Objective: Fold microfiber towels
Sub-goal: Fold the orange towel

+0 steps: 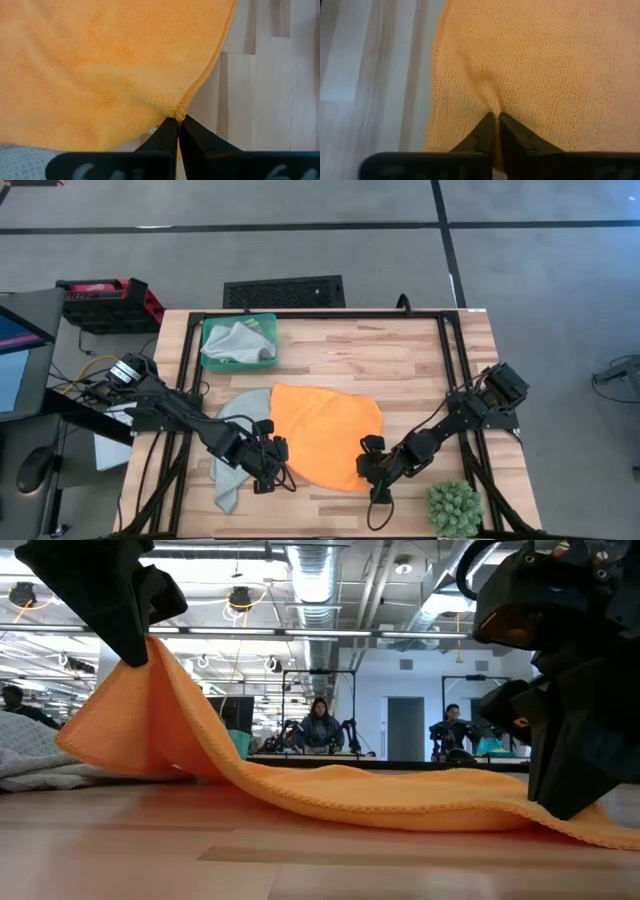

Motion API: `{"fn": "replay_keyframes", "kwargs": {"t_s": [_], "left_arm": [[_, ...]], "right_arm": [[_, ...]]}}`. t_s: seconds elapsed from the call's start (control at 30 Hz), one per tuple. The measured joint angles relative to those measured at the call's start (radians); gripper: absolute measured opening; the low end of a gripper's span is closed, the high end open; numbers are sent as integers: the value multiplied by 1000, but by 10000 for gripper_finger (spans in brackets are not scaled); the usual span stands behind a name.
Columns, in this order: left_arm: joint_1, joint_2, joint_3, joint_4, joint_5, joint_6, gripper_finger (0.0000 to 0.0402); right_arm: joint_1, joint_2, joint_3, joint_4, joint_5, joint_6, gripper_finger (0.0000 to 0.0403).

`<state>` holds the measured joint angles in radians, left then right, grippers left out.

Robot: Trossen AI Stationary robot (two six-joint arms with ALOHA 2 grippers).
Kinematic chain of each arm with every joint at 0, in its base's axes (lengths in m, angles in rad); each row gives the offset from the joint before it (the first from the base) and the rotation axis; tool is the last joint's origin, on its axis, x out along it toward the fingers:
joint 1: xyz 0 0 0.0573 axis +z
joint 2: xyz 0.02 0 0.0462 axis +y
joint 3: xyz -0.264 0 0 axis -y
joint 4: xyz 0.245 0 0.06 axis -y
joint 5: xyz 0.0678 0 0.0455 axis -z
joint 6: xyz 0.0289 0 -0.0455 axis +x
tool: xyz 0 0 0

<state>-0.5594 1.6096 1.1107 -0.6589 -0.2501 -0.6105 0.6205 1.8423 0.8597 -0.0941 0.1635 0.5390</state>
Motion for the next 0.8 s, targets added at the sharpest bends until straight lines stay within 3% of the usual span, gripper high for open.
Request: {"fn": "replay_keyframes", "kwargs": {"t_s": [0.1,0.33,0.6,0.8], "left_arm": [[0,0,0,0,0,-7,0],[0,0,0,-1,-74,-49,0],[0,0,0,-12,-107,-70,0],[21,0,0,-36,-233,-109,0]], "right_arm": [[3,-7,-1,3,-1,20,10],[36,-93,35,-43,19,-18,5],[61,-238,65,-262,196,78,4],[46,-282,66,-407,301,210,3]]}}
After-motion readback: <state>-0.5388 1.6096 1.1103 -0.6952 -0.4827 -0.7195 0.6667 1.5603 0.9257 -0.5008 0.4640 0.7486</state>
